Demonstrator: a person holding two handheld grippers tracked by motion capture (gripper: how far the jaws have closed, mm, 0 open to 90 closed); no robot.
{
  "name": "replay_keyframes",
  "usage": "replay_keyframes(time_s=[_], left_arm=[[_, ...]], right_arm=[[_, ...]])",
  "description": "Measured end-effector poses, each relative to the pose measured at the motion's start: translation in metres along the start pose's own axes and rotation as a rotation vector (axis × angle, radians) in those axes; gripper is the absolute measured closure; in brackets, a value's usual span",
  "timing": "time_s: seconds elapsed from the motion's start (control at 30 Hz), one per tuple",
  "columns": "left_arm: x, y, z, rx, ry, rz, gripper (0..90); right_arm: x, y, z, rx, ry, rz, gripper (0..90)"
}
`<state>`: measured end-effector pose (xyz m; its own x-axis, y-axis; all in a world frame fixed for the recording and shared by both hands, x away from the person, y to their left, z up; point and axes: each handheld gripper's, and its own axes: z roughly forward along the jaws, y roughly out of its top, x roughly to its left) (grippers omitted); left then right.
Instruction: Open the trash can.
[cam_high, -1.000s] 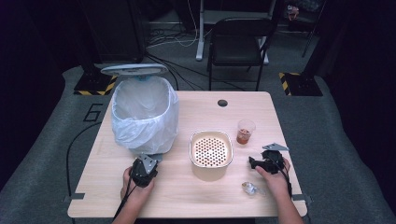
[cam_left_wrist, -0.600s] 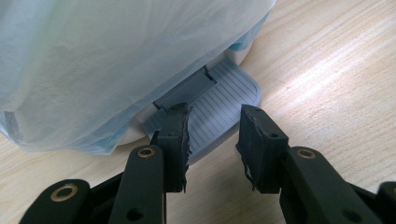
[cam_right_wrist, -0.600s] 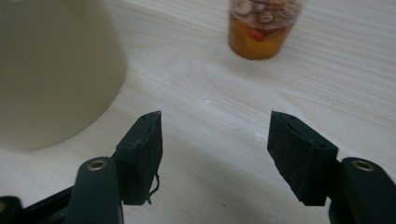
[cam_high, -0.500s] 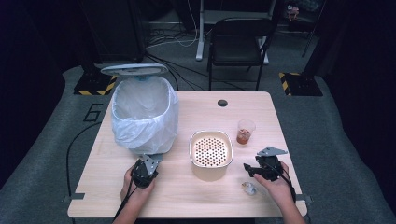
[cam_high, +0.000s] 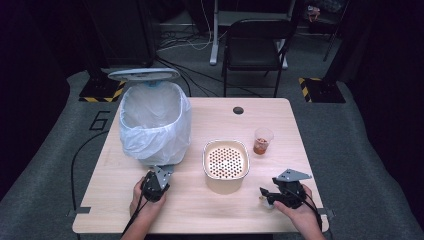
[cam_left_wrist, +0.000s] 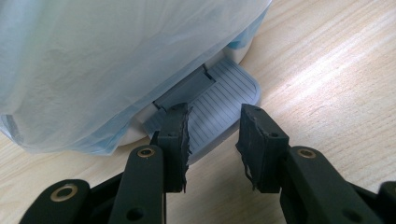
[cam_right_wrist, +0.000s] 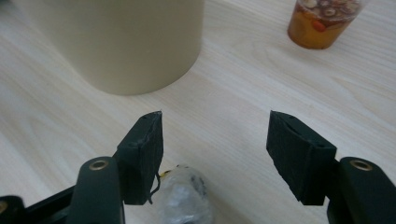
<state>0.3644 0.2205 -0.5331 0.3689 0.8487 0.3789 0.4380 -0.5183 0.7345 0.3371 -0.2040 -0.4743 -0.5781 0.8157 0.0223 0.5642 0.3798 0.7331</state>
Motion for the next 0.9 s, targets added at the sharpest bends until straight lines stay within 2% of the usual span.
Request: replay_keyframes(time_s=[0.27,0.33,0.43,0.53,0.57,0.6,0.7,0.77,0.8,0.83,0.9], left_arm=[[0.000,0.000,0.000,0.000,0.000,0.001,63.0],[0.000,0.000,0.000,0.000,0.000,0.001,63.0],[0.000,0.000,0.000,0.001,0.001,0.002,63.1],[0.000,0.000,0.000,0.001,0.001,0.003,63.1],[0.000,0.000,0.000,0.001,0.000,0.003,63.1],[0.000,0.000,0.000,0.001,0.001,0.004,63.1],[0.000,0.000,0.000,0.001,0.001,0.004,63.2],[0.000,0.000,0.000,0.001,0.001,0.004,63.1],[0.000,0.000,0.000,0.001,0.002,0.004,63.2],[0.000,0.000,0.000,0.001,0.001,0.003,63.2],[0.000,0.000,0.000,0.001,0.000,0.002,63.2]], right_arm=[[0.015,-0.009,-0.002,0.022,0.020,-0.036,33.3],[0.019,-0.013,-0.005,0.032,0.025,-0.063,33.6],[0.021,-0.016,-0.004,0.035,0.024,-0.058,34.5],[0.020,-0.024,0.001,0.061,0.017,-0.053,38.1],[0.019,-0.025,0.003,0.074,0.024,-0.068,40.5],[0.020,-0.026,0.004,0.085,0.025,-0.057,42.8],[0.019,-0.030,0.010,0.112,0.013,-0.078,51.5],[0.018,-0.030,0.011,0.125,0.017,-0.080,54.3],[0.018,-0.030,0.012,0.141,0.025,-0.062,57.2],[0.016,-0.030,0.013,0.133,0.033,-0.075,58.1],[0.015,-0.029,0.014,0.134,0.038,-0.052,59.9]])
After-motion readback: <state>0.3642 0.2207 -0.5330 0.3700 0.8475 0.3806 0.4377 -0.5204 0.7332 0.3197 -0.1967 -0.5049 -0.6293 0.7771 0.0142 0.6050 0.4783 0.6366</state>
